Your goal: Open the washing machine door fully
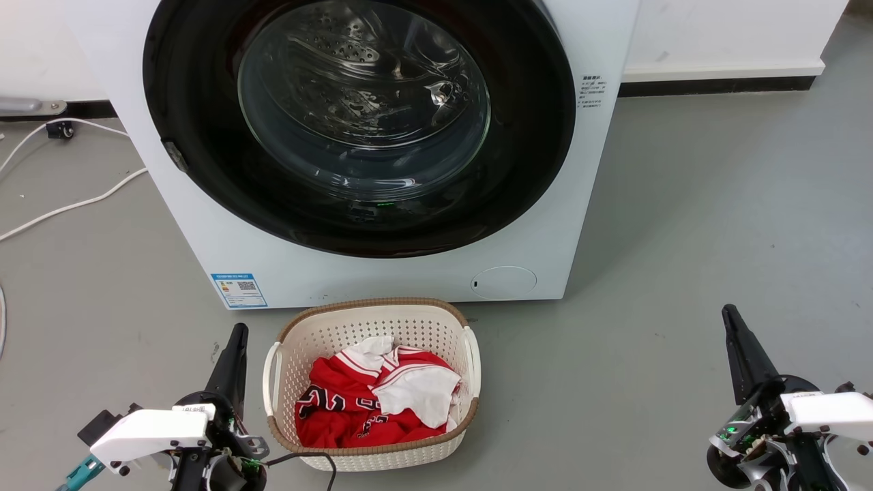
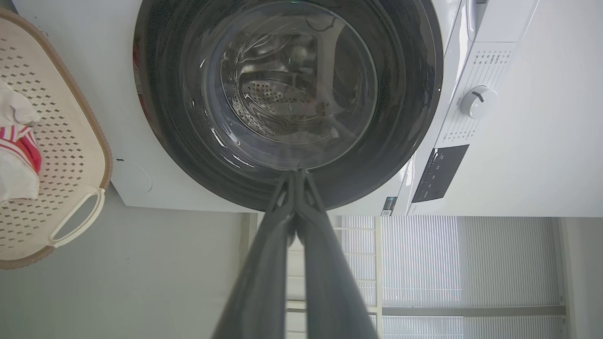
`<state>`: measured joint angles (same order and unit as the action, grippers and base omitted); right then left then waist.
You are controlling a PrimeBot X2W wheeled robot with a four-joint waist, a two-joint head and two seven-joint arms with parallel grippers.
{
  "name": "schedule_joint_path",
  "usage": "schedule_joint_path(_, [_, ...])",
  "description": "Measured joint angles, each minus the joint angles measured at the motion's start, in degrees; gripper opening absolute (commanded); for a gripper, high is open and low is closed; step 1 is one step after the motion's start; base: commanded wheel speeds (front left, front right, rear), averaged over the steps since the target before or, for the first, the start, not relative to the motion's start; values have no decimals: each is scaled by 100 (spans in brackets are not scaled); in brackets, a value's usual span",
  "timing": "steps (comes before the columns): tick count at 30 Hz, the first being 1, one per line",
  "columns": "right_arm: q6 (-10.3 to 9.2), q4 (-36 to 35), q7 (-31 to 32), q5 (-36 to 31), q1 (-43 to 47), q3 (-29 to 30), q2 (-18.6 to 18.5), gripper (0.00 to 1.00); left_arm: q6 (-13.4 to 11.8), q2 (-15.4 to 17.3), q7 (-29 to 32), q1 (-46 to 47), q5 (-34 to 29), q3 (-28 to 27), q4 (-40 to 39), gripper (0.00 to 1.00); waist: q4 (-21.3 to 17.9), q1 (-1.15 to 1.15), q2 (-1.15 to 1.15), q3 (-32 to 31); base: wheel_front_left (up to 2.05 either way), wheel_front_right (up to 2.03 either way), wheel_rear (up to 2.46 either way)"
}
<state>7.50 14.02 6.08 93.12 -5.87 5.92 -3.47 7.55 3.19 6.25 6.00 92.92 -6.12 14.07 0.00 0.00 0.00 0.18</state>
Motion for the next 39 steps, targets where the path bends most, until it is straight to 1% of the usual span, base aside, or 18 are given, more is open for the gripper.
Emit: schedule_joint_path(39, [0, 1, 10, -34, -1, 26, 18, 0, 0, -15, 14, 1, -38, -16, 1, 0, 0, 0, 0, 0, 0, 0, 0])
